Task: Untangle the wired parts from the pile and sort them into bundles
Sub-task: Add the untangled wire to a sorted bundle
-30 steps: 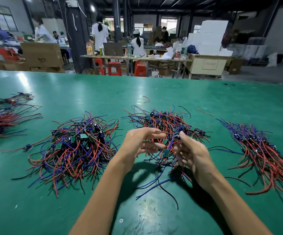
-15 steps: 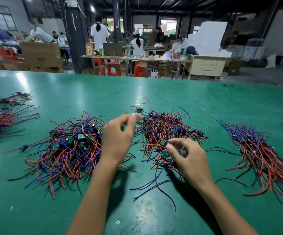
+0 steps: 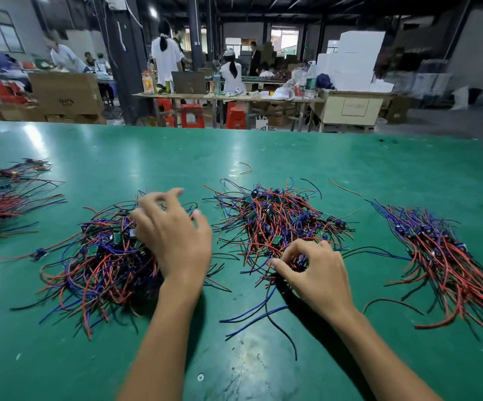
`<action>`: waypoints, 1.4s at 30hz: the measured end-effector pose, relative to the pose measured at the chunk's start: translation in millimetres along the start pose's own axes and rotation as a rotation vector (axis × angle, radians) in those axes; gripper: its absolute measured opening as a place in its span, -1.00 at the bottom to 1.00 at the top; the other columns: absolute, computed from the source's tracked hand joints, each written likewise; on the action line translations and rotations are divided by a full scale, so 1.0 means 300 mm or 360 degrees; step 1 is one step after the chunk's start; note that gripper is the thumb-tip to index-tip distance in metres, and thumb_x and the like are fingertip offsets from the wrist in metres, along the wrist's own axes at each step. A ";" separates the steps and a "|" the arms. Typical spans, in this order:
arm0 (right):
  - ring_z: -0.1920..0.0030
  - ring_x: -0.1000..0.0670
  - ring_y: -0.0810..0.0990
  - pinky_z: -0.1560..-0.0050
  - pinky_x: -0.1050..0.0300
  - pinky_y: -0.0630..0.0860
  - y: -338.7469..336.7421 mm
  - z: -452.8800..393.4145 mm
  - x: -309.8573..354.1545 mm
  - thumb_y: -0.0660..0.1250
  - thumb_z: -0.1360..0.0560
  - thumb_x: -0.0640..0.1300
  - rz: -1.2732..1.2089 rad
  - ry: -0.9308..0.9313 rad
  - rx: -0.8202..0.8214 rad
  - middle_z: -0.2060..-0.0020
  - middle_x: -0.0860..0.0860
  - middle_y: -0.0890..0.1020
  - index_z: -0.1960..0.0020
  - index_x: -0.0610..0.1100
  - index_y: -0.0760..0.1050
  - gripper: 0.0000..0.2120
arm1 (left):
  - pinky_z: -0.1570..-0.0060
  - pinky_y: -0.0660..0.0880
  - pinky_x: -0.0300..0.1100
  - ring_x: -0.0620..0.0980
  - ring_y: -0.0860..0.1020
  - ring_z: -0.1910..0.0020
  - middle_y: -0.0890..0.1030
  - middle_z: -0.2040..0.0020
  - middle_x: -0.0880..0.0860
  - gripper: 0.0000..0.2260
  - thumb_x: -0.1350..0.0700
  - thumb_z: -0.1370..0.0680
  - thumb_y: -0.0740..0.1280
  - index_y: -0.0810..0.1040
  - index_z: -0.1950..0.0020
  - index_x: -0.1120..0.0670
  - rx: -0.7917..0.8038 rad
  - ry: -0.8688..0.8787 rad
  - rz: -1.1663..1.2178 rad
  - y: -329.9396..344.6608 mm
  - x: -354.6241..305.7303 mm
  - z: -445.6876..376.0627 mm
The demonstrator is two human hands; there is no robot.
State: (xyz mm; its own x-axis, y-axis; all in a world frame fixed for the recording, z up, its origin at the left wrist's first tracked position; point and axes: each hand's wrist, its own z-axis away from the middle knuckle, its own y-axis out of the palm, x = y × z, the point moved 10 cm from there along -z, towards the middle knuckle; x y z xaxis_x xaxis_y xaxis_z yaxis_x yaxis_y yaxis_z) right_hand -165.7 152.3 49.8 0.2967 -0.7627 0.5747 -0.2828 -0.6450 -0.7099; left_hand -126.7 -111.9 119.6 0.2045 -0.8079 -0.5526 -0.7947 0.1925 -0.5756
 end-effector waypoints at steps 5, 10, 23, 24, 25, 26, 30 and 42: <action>0.34 0.20 0.56 0.25 0.19 0.44 -0.059 0.004 -0.028 0.57 -0.39 -0.10 -0.0599 0.0134 -0.0247 0.29 0.17 0.69 0.19 0.06 0.59 -0.84 | 0.08 0.49 -0.09 -0.17 0.53 0.20 0.69 0.16 0.00 -0.81 0.06 -0.60 0.35 0.72 0.07 0.07 0.0945 0.0196 0.0880 0.215 -0.178 0.138; 0.14 0.15 0.68 0.10 0.38 0.46 -0.087 0.017 0.053 0.60 -0.38 -0.19 -0.0751 -0.0203 -0.0269 0.18 0.19 0.69 0.06 0.06 0.53 -0.70 | 0.18 0.48 -0.03 -0.11 0.49 0.26 0.67 0.27 0.16 -0.71 0.05 -0.65 0.31 0.68 0.16 0.16 0.1484 0.0107 0.1310 0.291 -0.272 0.267; -0.01 0.12 0.60 -0.05 0.07 0.52 -0.063 0.006 -0.036 0.44 -0.48 0.16 -0.0486 0.0075 -0.0261 0.10 0.21 0.68 -0.07 0.16 0.47 -0.76 | 0.29 0.56 -0.28 0.01 0.68 0.29 0.72 0.21 0.07 -0.81 0.09 -0.62 0.36 0.70 -0.01 0.19 0.1356 -0.0328 0.1755 0.278 -0.176 0.185; -0.06 0.11 0.55 -0.12 0.01 0.48 -0.053 0.000 -0.045 0.44 -0.48 0.19 -0.0308 0.0078 -0.0194 0.02 0.24 0.65 -0.11 0.18 0.49 -0.74 | 0.30 0.57 -0.27 0.04 0.69 0.28 0.72 0.20 0.06 -0.80 0.07 -0.62 0.36 0.70 -0.03 0.18 0.1340 -0.0330 0.1756 0.274 -0.167 0.176; -0.11 0.10 0.50 -0.16 0.02 0.42 -0.033 -0.006 -0.051 0.43 -0.47 0.23 -0.0143 0.0067 -0.0081 -0.05 0.25 0.61 -0.13 0.19 0.53 -0.71 | 0.29 0.57 -0.26 0.06 0.70 0.27 0.71 0.20 0.05 -0.80 0.05 -0.62 0.35 0.70 -0.03 0.16 0.1331 -0.0341 0.1774 0.270 -0.161 0.168; -0.16 0.10 0.46 -0.17 0.07 0.34 -0.009 -0.010 -0.056 0.40 -0.46 0.28 0.0015 0.0047 0.0040 -0.10 0.25 0.58 -0.14 0.21 0.56 -0.70 | 0.28 0.59 -0.24 0.07 0.71 0.26 0.70 0.20 0.04 -0.80 0.04 -0.63 0.35 0.70 -0.04 0.14 0.1322 -0.0363 0.1804 0.266 -0.157 0.162; -0.19 0.07 0.45 -0.07 0.12 0.19 0.000 -0.006 -0.044 0.42 -0.50 0.19 0.0245 -0.0012 0.0102 -0.04 0.21 0.55 -0.01 0.21 0.64 -0.87 | 0.28 0.59 -0.27 0.00 0.70 0.26 0.68 0.23 -0.01 -0.78 0.01 -0.63 0.32 0.68 -0.05 0.11 0.1306 -0.0615 0.2022 0.268 -0.136 0.153; 0.24 -0.01 0.69 0.12 0.13 0.54 0.050 0.035 0.094 0.36 -0.55 -0.03 -0.1314 -0.0006 0.0451 0.31 -0.01 0.68 0.06 -0.11 0.70 -0.81 | 0.43 0.53 -0.26 -0.01 0.61 0.43 0.65 0.27 -0.05 -0.79 0.05 -0.66 0.29 0.68 -0.03 0.11 0.1237 -0.0546 0.2041 0.264 -0.159 0.155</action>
State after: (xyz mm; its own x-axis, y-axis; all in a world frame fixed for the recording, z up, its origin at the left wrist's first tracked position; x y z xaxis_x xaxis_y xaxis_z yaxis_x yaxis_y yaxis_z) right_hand -151.9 121.6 51.1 0.3097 -0.0562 0.9492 0.2614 -0.9547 -0.1418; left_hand -172.8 -32.1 72.2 -0.1579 0.2648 -0.9513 -0.0708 0.9579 0.2784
